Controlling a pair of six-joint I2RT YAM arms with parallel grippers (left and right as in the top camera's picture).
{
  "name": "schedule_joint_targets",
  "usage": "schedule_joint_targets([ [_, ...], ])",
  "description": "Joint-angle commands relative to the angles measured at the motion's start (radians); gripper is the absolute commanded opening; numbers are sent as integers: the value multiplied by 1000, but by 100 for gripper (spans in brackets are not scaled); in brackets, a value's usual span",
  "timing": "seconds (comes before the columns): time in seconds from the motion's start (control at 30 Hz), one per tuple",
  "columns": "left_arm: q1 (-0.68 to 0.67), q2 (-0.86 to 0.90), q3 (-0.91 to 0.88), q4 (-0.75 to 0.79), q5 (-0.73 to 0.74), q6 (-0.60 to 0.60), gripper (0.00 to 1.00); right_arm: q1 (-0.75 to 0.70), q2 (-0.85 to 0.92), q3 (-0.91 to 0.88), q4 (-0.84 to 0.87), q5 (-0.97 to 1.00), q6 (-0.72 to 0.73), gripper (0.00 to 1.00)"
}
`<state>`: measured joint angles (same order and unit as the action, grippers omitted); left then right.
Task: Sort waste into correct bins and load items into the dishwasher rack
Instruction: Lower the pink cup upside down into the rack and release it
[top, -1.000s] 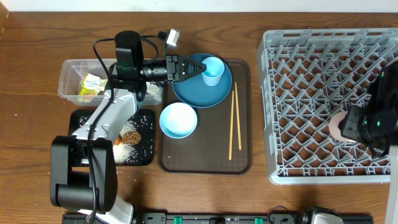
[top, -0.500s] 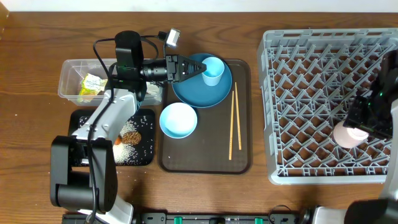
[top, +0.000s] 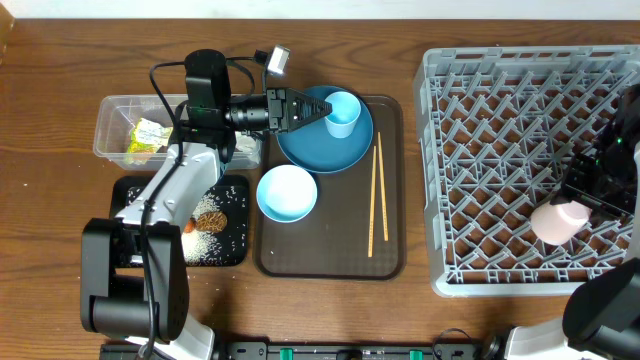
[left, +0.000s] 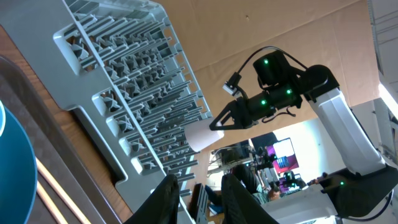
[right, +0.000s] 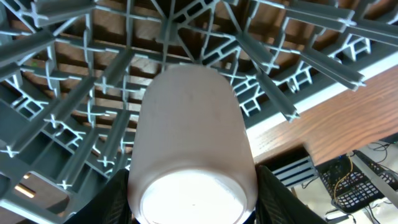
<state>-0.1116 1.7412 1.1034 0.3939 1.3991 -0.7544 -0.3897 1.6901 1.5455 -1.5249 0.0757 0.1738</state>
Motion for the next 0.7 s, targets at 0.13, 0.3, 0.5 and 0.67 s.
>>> schedule_joint_targets([
  [0.13,4,-2,2,4,-1,21,25,-18,31,10,14,-2,-14,2],
  [0.3,4,-2,2,4,-1,21,25,-18,31,10,20,14,-14,2],
  [0.5,4,-2,2,4,-1,21,25,-39,31,10,25,14,-13,2],
  [0.67,4,-2,2,4,-1,21,25,-57,31,10,28,13,-10,1],
])
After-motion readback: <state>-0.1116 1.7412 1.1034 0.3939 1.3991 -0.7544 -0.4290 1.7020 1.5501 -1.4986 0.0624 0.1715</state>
